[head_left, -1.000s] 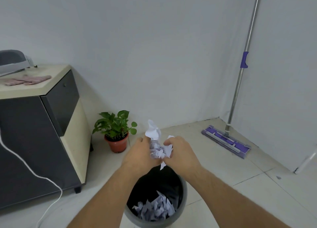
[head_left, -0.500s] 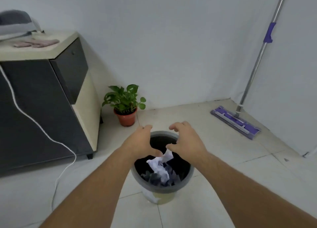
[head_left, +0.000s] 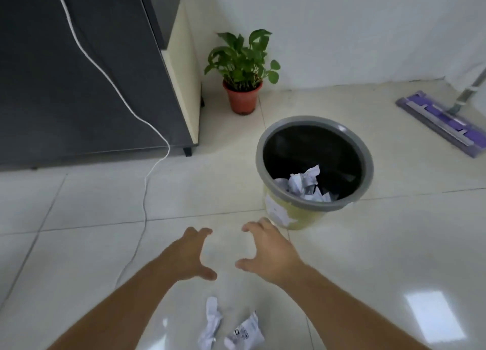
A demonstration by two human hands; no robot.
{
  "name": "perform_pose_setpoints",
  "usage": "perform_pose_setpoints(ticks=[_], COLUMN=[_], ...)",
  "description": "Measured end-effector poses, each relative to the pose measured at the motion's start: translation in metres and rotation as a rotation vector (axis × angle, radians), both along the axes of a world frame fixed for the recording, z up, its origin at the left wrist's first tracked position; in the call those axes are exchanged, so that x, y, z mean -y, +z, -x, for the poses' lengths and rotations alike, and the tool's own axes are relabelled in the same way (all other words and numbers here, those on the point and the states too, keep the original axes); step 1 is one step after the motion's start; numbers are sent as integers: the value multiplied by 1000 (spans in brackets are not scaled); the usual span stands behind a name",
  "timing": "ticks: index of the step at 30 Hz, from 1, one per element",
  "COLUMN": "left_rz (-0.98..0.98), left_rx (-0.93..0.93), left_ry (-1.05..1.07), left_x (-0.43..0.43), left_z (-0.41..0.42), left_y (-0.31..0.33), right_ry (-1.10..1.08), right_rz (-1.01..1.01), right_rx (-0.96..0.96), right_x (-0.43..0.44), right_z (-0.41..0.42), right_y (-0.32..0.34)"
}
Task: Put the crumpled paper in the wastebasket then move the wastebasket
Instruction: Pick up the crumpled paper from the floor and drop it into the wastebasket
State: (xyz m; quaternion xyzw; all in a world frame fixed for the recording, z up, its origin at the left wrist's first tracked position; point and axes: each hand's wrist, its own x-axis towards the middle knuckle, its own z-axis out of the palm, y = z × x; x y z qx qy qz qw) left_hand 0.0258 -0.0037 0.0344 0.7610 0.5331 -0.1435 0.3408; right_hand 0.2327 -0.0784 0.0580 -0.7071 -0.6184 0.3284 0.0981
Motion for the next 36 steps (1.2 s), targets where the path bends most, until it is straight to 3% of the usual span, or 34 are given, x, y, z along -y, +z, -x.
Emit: perform_pose_setpoints(ticks=[4,12,17,22,29,36], left_rz=[103,120,116,138,134,-82], left_rx=[-80,-51,-1,36,128,267], left_ry=[-81,-93,-27,65,164,170], left_x=[60,123,130,134,102,10], left_z=[27,31,19,9,7,-26], left_y=[-64,-120,-127,-131,-113,-28], right_ry=[67,124,158,192,98,-64], right_rz=[257,528,572,631,572,241], right_rx=[43,26,149,94,149,132], right_x=[37,92,90,81,55,-16], right_z=[19,54,69,68,51,24], right_y=[-58,-105,-117,-116,-98,-21])
